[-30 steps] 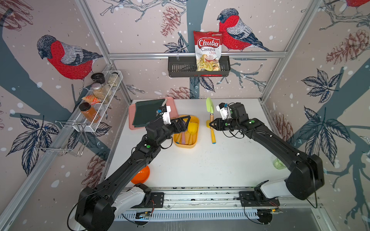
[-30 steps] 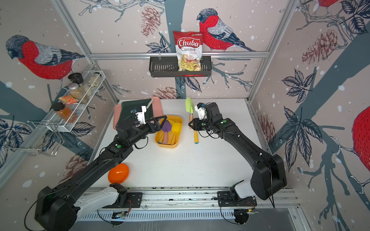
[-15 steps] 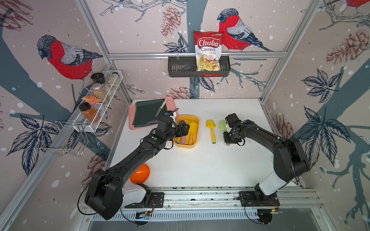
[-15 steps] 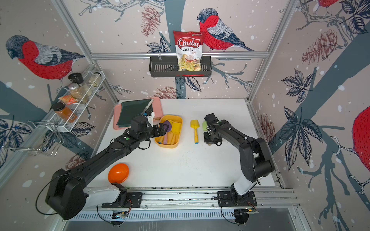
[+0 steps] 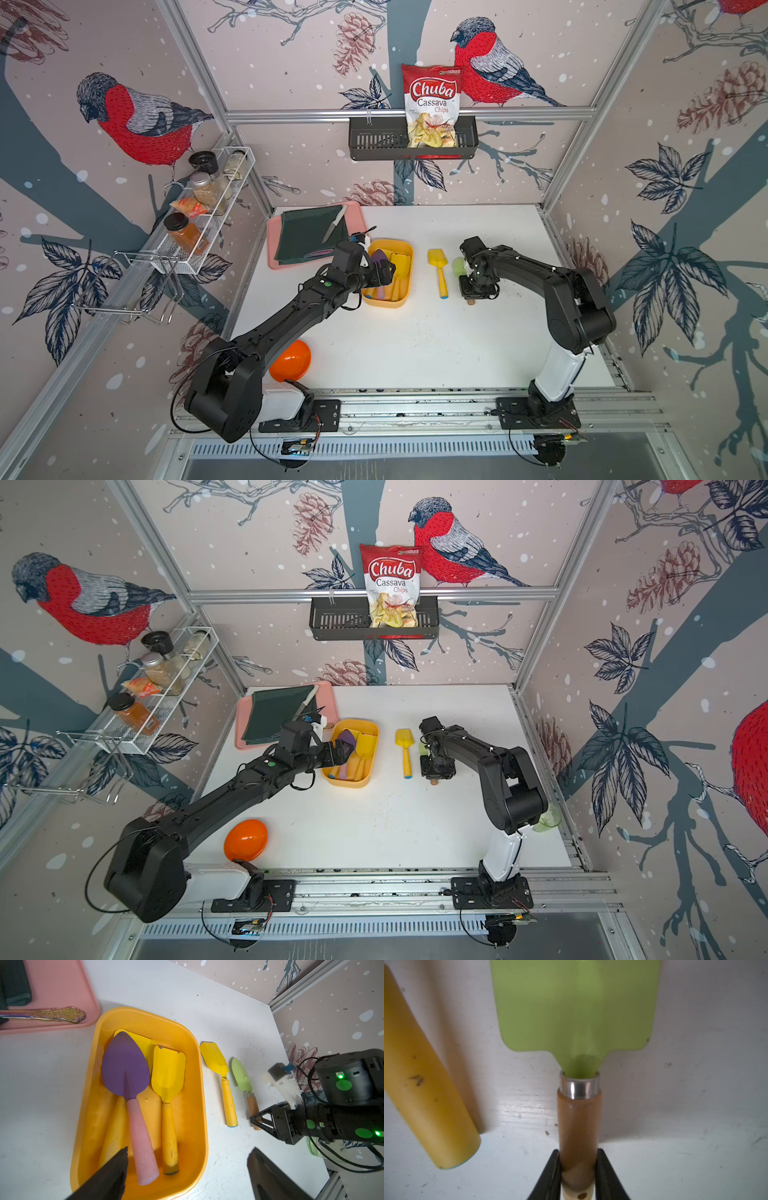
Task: Take the shovel out of the storage box
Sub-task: Place the shovel at the center of the board.
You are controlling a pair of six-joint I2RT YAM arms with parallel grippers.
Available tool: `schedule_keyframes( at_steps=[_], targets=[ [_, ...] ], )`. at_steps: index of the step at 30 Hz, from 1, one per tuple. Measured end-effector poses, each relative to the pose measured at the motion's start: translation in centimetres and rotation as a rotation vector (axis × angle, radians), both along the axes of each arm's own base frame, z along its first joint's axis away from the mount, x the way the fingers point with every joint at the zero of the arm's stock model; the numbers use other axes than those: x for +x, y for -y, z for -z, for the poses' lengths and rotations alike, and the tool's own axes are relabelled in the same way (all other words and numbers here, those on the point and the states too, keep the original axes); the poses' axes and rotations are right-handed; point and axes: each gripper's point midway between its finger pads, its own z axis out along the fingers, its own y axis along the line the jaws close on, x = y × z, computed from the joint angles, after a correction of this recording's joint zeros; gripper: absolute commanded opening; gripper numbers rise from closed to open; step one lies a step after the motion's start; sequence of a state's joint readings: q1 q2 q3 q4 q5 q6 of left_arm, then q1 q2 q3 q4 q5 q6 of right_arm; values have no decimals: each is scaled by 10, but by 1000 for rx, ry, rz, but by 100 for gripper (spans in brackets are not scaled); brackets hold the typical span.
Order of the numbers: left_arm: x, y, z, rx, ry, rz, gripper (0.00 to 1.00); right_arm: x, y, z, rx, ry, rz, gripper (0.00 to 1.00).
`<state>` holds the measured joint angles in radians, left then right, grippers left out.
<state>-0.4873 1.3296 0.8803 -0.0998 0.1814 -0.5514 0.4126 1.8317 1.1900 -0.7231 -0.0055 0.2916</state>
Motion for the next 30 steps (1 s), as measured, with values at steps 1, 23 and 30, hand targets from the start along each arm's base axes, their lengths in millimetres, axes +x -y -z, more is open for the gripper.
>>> schedule_keyframes(
  at_steps=[1, 23, 30],
  targets=[
    [0, 1, 1, 0, -3, 3, 91, 1, 2, 0, -3, -1, 8, 14],
    [-1, 5, 34, 35, -99, 21, 89, 20, 8, 10, -2, -1, 62, 42],
    [1, 7, 37, 41, -109, 23, 89, 21, 8, 8, 2, 15, 62, 52]
  ],
)
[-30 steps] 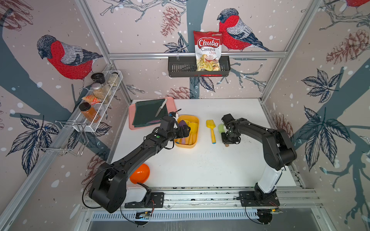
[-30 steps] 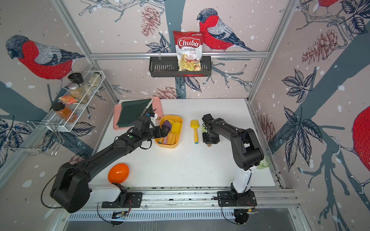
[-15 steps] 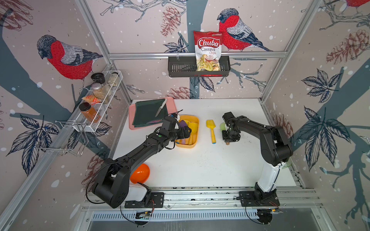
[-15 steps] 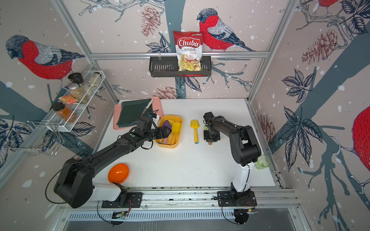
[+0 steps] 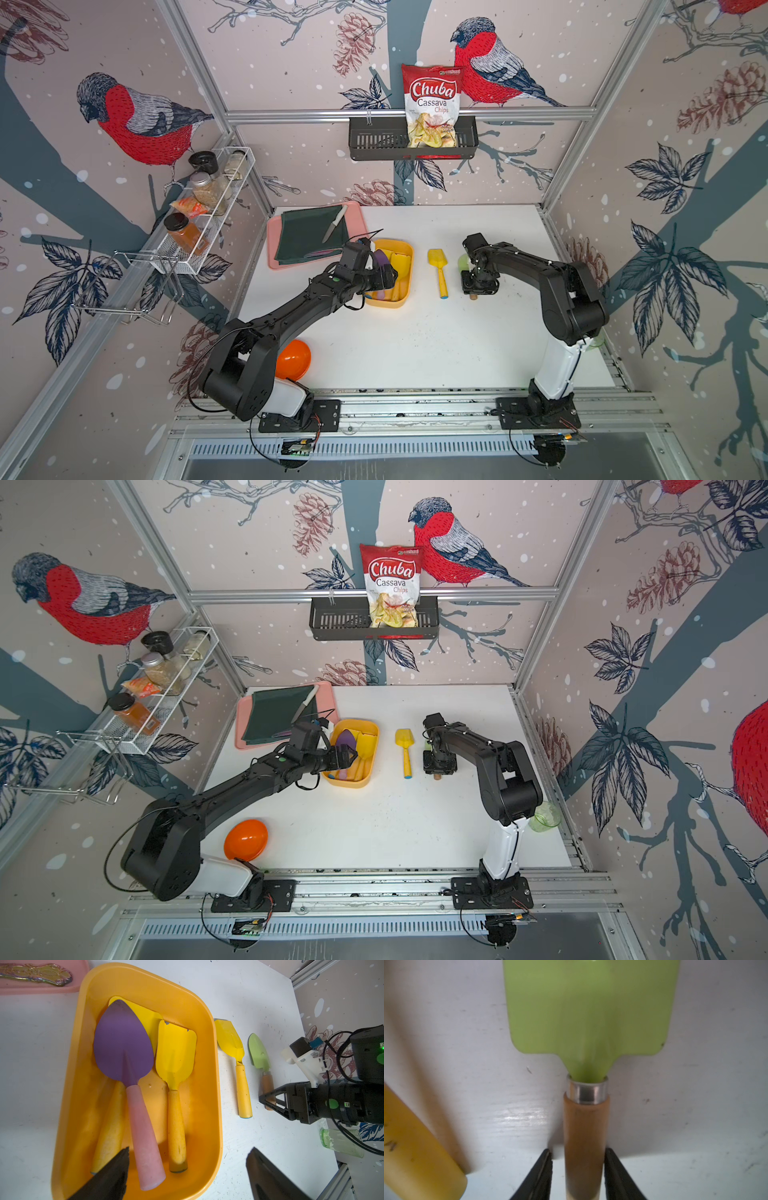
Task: Take the shovel out of the storage box
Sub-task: Place the shovel at the center of the board, then pick up the shovel from the storage box.
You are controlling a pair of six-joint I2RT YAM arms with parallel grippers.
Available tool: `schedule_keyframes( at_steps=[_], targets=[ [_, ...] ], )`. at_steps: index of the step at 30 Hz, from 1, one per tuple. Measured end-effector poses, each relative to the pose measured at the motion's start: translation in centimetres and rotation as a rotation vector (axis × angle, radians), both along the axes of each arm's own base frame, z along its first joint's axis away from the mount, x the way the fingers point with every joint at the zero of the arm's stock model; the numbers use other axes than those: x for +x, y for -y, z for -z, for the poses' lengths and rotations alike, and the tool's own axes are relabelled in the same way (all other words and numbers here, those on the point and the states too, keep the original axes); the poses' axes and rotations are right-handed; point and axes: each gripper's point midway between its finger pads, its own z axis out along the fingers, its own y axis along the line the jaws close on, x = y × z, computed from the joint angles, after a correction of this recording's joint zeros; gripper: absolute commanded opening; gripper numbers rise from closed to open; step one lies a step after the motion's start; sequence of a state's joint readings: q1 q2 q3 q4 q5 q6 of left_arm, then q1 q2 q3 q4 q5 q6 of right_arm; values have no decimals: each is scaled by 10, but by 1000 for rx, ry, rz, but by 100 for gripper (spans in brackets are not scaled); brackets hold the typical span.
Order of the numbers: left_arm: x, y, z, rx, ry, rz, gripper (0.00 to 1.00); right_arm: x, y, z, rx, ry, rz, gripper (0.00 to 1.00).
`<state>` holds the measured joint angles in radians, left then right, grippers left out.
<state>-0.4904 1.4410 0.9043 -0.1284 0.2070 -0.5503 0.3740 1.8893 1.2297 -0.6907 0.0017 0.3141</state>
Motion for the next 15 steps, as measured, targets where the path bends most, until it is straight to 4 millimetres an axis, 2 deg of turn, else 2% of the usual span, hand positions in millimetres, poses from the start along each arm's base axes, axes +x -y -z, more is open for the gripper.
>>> schedule_keyframes(
  at_steps=[2, 5, 7, 11, 15],
  targets=[
    [-1, 1, 3, 11, -13, 3, 89, 0, 0, -4, 0, 8, 3, 59],
    [2, 0, 9, 54, -33, -5, 88, 1, 1, -23, 7, 54, 5, 72],
    [5, -1, 16, 93, -46, -4, 87, 2, 0, -35, 18, 86, 8, 100],
    [1, -2, 34, 149, -91, 9, 85, 4, -1, -55, 46, 149, 4, 100],
    [5, 3, 29, 157, -86, 18, 83, 6, -2, -82, 81, 230, 5, 100]
  ],
)
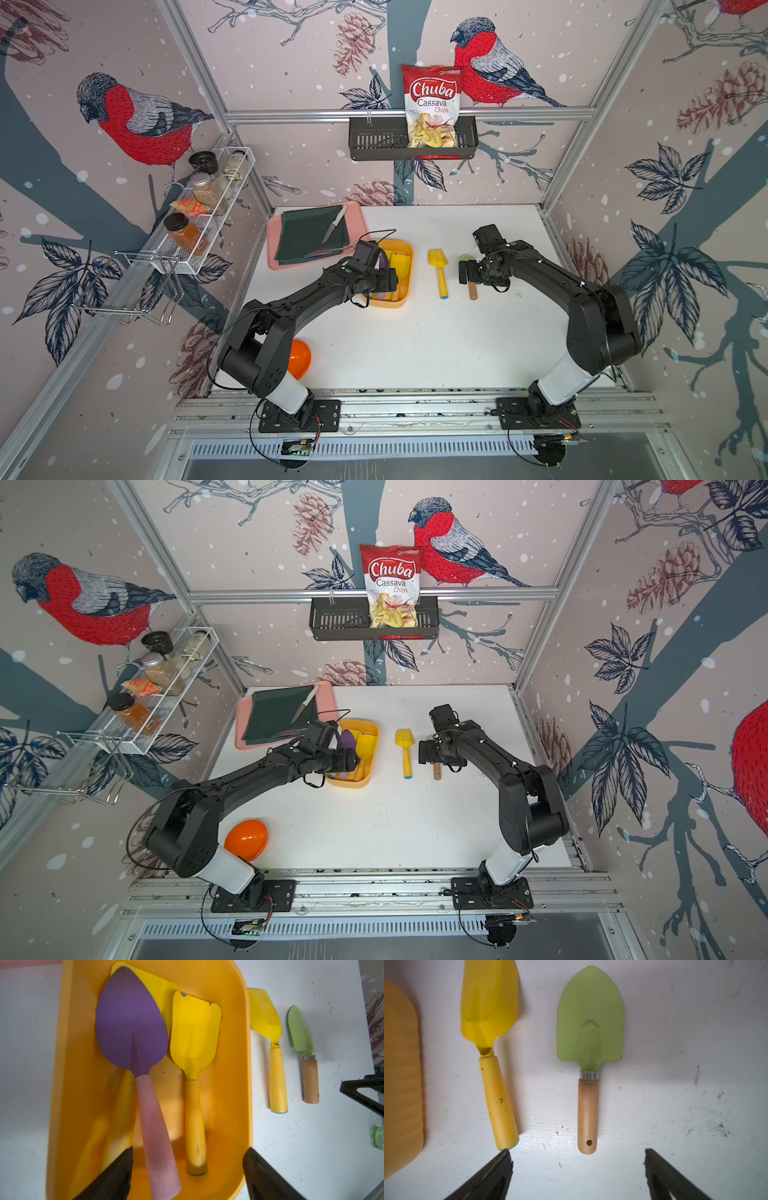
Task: Take the shovel out of the storage box
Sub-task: Pick up the shovel from the storage box.
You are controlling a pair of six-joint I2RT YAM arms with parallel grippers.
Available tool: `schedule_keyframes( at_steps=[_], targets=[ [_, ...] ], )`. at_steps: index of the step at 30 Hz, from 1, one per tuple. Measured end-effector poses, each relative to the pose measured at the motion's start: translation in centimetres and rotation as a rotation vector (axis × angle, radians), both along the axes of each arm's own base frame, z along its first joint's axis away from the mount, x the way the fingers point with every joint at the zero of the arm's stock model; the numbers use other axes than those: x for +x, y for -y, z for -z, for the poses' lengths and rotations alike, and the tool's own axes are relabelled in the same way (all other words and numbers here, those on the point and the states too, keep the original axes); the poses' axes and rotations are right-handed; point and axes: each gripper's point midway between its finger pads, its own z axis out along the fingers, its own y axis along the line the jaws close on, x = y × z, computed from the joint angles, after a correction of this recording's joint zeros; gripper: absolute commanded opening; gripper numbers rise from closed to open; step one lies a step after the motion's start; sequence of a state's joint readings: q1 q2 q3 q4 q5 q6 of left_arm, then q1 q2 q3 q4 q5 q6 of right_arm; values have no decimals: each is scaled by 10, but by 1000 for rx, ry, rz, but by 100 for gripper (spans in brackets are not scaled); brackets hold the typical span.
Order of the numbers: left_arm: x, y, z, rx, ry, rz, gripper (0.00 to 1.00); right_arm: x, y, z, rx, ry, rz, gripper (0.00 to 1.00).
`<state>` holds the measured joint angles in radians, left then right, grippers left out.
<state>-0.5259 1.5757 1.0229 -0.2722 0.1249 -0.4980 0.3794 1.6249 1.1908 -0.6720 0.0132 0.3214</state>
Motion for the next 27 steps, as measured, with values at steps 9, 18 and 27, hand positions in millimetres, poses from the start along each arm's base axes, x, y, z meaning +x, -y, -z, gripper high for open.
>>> schedule_keyframes(
  at_steps=[9, 18, 27],
  targets=[
    [14, 1, 25, 92, -48, -5, 71, -4, -4, -54, 95, 181, -14, 100],
    [28, 3, 49, 197, -109, -9, 60, -8, -6, -64, 136, 223, -17, 100],
    [33, -4, 63, 313, -157, -10, 45, -11, -8, -64, 160, 221, -14, 100]
  ],
)
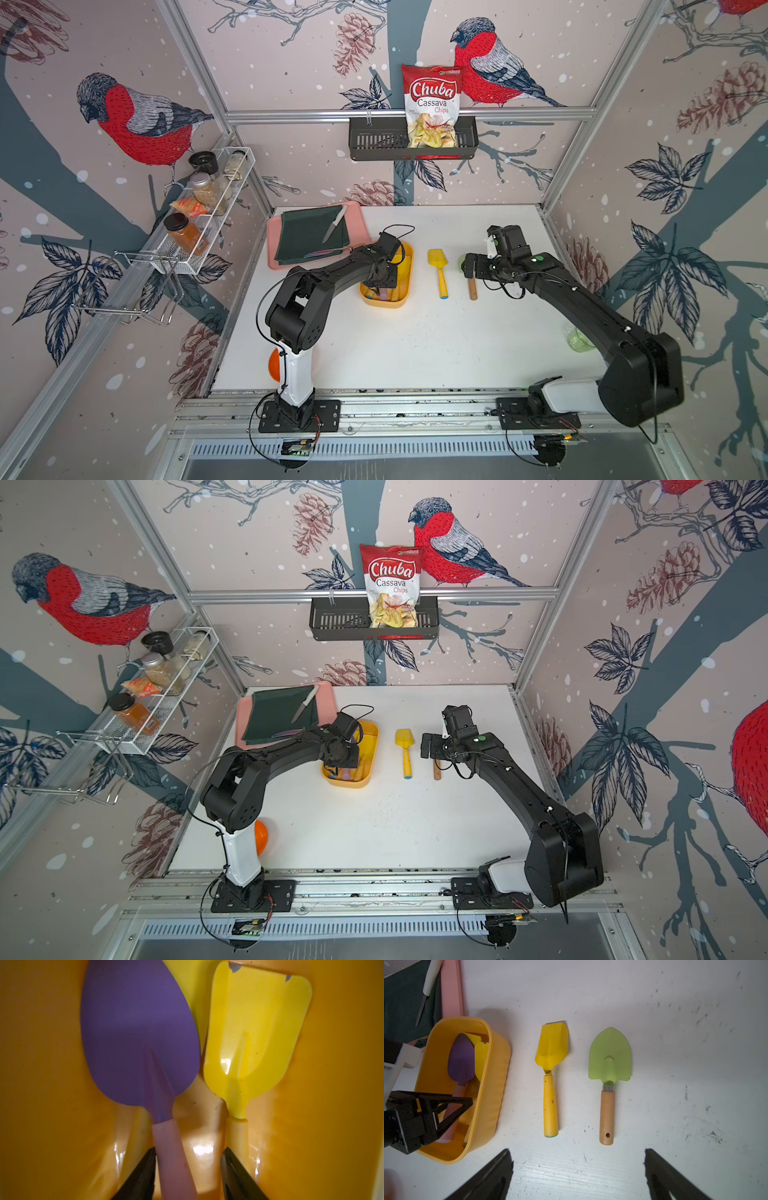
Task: Take the shovel out of the storage box
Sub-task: Pick up the shovel from the storage box.
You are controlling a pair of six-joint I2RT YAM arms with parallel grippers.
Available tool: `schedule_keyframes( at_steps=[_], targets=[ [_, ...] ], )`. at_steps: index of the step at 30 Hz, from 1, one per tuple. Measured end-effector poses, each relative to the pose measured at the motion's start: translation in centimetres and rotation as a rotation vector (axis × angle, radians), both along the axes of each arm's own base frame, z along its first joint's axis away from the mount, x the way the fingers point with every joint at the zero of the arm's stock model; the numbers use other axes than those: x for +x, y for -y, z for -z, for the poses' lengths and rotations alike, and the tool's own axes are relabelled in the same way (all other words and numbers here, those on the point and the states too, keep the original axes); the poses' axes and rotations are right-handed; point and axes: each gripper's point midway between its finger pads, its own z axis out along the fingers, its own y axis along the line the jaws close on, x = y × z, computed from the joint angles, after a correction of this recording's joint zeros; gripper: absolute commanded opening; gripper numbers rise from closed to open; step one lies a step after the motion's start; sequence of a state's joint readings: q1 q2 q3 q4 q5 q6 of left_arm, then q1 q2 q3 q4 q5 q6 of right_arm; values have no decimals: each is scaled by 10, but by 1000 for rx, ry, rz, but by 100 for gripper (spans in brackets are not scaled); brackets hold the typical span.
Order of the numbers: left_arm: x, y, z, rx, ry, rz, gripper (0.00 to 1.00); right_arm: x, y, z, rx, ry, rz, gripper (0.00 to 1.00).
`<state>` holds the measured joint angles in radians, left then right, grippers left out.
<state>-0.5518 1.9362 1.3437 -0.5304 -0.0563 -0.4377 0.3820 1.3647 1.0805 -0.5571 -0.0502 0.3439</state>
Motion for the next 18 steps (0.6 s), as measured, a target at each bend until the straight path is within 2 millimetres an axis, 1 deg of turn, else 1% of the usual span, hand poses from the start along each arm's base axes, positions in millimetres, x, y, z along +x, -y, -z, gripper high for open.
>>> schedule_keyframes(
  at_steps=[2, 3, 4, 5, 7, 11, 13, 15, 18],
  targets=[
    [-1, -1, 2, 10, -7, -2, 37, -1, 0, 0, 2, -1, -2, 100],
    [0, -2, 2, 15, -9, -3, 30, -1, 0, 1, 2, -2, -2, 100],
    [0, -3, 2, 24, -9, -6, 26, -1, 0, 1, 2, -2, -2, 100],
    [1, -5, 2, 33, -7, -8, 23, -1, 0, 1, 1, -1, -2, 100],
    [0, -4, 2, 31, -11, -4, 20, -2, 0, 1, 1, -2, -2, 100],
    [-1, -4, 1, 33, -13, -4, 18, -2, 0, 0, 4, 0, -3, 100],
    [0, -4, -2, 32, -12, -4, 13, -3, -1, -1, 7, 2, -5, 100],
    [0, -3, -5, 29, -11, -6, 8, -3, -1, 0, 12, 1, -9, 100],
    [3, -3, -14, 15, 6, -10, 8, -5, -4, 1, 25, -6, -21, 100]
  ],
)
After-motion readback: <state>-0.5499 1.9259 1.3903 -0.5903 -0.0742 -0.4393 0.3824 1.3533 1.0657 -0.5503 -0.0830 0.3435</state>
